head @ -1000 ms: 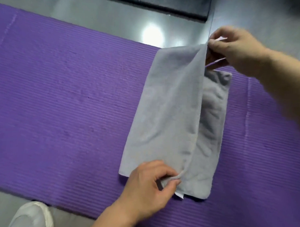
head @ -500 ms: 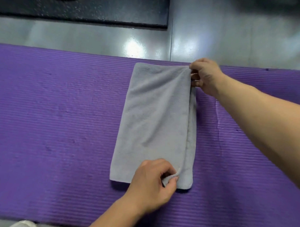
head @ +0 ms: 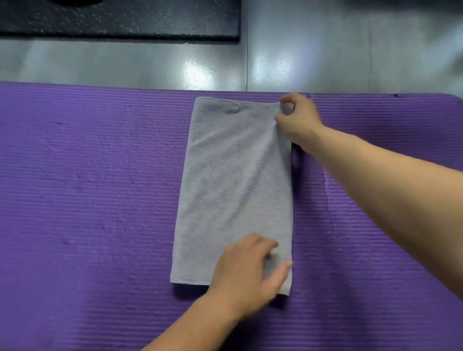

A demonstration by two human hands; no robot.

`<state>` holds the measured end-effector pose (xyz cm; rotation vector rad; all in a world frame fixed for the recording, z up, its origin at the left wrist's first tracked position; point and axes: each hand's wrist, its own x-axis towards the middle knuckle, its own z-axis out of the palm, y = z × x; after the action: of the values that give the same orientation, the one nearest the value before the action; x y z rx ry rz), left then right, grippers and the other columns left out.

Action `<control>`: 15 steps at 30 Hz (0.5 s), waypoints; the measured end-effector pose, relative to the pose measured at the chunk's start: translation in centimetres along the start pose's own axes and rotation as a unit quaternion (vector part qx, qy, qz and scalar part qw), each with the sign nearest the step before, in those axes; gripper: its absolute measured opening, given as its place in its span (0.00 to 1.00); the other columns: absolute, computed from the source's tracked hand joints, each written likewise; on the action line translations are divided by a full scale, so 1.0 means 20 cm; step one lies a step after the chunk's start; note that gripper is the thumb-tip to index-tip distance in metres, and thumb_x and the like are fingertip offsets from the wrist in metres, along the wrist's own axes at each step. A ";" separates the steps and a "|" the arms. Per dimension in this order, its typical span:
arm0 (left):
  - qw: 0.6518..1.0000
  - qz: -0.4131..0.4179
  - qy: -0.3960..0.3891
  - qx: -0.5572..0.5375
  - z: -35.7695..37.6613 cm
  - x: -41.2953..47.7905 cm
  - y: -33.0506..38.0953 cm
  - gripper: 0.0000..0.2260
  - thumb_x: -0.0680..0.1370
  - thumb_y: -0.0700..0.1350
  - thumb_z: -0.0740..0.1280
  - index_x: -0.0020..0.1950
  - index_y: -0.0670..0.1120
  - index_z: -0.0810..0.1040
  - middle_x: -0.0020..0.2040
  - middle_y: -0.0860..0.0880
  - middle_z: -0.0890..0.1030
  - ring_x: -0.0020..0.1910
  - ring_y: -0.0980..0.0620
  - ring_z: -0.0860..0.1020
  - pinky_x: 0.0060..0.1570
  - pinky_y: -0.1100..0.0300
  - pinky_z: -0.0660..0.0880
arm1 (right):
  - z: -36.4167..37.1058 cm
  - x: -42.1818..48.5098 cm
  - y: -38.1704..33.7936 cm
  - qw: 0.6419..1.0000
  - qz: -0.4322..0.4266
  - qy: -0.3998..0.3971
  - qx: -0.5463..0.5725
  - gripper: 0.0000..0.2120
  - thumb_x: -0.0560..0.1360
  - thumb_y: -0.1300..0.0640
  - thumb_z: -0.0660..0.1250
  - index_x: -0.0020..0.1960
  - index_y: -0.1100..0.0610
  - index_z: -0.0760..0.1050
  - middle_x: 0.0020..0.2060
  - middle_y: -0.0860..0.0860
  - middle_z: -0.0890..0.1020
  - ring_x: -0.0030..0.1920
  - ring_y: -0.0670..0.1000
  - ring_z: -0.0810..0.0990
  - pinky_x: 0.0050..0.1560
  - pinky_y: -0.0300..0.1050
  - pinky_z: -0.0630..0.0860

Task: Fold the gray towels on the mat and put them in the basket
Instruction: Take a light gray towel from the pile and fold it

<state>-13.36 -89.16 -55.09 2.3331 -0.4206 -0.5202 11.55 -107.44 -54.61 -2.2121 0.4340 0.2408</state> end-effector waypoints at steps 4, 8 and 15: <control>0.973 -0.084 0.207 0.058 -0.30 0.24 -0.23 0.19 0.76 0.54 0.64 0.62 0.45 0.79 0.58 0.43 0.77 0.57 0.41 0.77 0.58 0.47 0.74 | -0.05 -0.28 0.08 0.999 0.024 0.023 -0.007 0.22 0.74 0.53 0.71 0.66 0.52 0.72 0.54 0.49 0.77 0.51 0.50 0.78 0.53 0.45 0.76; 0.941 -0.285 0.182 0.026 -0.58 0.47 -0.47 0.25 0.75 0.53 0.73 0.67 0.43 0.72 0.61 0.40 0.77 0.63 0.39 0.73 0.61 0.47 0.71 | 0.01 -0.63 0.26 0.983 0.148 -0.039 0.102 0.23 0.70 0.52 0.76 0.61 0.52 0.71 0.45 0.50 0.78 0.47 0.54 0.82 0.53 0.63 0.81; 0.928 -0.272 0.210 -0.143 -0.69 0.66 -0.54 0.26 0.72 0.51 0.78 0.64 0.46 0.73 0.43 0.54 0.79 0.45 0.50 0.80 0.53 0.49 0.79 | 0.15 -0.80 0.32 0.988 0.151 -0.010 -0.034 0.26 0.66 0.40 0.73 0.58 0.52 0.70 0.51 0.51 0.80 0.51 0.53 0.81 0.56 0.53 0.78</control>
<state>6.23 -79.55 -56.62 2.1734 0.4890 -0.2875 -5.78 -105.19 -55.98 -2.2033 0.7599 0.4441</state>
